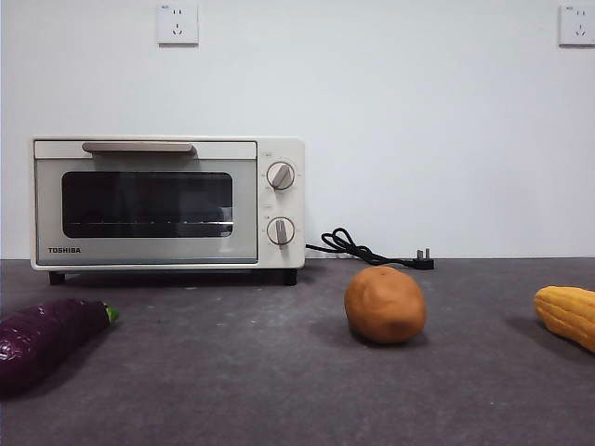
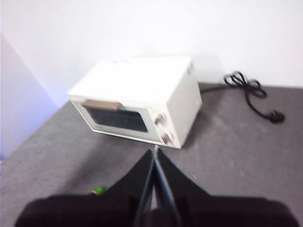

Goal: Take the eggplant from the table,put the eggplant in the oven

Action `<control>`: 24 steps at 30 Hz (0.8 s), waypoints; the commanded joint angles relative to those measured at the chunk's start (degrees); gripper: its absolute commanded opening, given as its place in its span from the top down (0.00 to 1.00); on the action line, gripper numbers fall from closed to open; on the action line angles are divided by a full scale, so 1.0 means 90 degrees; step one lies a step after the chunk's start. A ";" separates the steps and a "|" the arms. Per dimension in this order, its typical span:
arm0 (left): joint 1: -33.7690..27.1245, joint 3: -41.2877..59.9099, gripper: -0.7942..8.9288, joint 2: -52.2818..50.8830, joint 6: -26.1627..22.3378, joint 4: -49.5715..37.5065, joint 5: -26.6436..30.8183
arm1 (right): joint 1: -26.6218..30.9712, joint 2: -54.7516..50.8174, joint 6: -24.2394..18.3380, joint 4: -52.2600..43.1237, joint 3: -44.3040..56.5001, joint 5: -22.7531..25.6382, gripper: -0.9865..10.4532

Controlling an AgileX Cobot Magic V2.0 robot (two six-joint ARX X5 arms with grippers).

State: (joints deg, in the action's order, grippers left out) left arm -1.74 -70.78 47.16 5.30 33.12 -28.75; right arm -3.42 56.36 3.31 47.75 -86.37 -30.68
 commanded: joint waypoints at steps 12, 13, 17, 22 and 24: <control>0.0272 -0.0612 0.92 0.0381 -0.0335 0.0420 -0.0022 | -0.1064 0.0367 -0.0250 0.0916 -0.0984 -0.0092 0.92; 0.0272 -0.0612 0.92 0.0386 -0.0350 0.0420 -0.0022 | -0.1105 0.0376 -0.0253 0.0945 -0.0984 -0.0095 0.92; 0.0272 -0.0612 0.92 0.0403 -0.0447 0.0420 -0.0019 | -0.1219 0.0393 -0.0255 0.1098 -0.0984 -0.0100 0.91; 0.0272 -0.0612 0.92 0.0476 -0.0449 0.0418 -0.0022 | -0.1413 0.0418 -0.0250 0.1132 -0.0984 -0.0505 0.90; 0.0272 -0.0612 0.92 0.0510 -0.0452 0.0418 -0.0022 | -0.1452 0.0432 -0.0245 0.1127 -0.0984 -0.0855 0.85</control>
State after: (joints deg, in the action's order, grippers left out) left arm 0.56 -76.07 51.68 1.98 36.99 -28.75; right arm -16.29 60.07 1.58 58.24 -95.02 -37.32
